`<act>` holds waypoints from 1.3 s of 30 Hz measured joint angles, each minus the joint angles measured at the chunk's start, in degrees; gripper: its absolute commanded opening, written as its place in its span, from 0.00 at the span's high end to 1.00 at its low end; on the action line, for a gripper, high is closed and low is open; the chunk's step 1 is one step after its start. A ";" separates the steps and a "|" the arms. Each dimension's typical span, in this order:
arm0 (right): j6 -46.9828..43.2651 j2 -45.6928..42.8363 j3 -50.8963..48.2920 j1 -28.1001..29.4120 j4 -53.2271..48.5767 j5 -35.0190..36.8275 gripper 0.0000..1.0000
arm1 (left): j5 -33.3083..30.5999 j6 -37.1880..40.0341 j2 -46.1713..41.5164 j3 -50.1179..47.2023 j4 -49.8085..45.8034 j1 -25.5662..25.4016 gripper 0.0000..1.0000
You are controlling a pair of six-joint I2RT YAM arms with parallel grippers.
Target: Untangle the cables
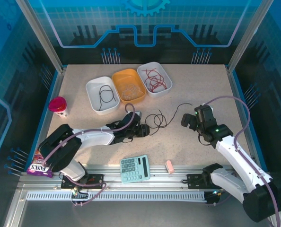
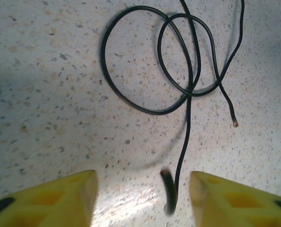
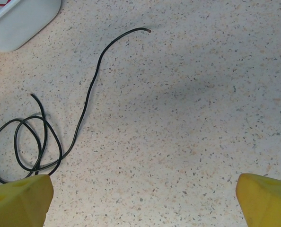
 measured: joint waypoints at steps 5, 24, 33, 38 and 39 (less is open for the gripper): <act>0.02 -0.02 0.00 0.02 0.00 -0.20 0.00 | 0.68 -0.11 1.31 1.16 1.49 0.00 0.92; -4.17 16.44 6.71 11.78 4.07 -2.97 0.00 | -1.29 7.43 -16.41 1.33 -9.20 -0.02 1.00; -4.55 27.74 12.28 12.70 4.50 -3.41 0.02 | -3.13 10.73 -28.41 1.51 -13.05 -0.02 1.00; -4.50 30.14 13.79 13.16 4.24 -3.43 0.00 | -7.52 13.14 -33.09 2.84 -16.41 0.00 1.00; -4.50 30.16 13.81 13.22 4.22 -3.43 0.00 | -8.59 13.73 -33.83 3.21 -17.09 0.00 1.00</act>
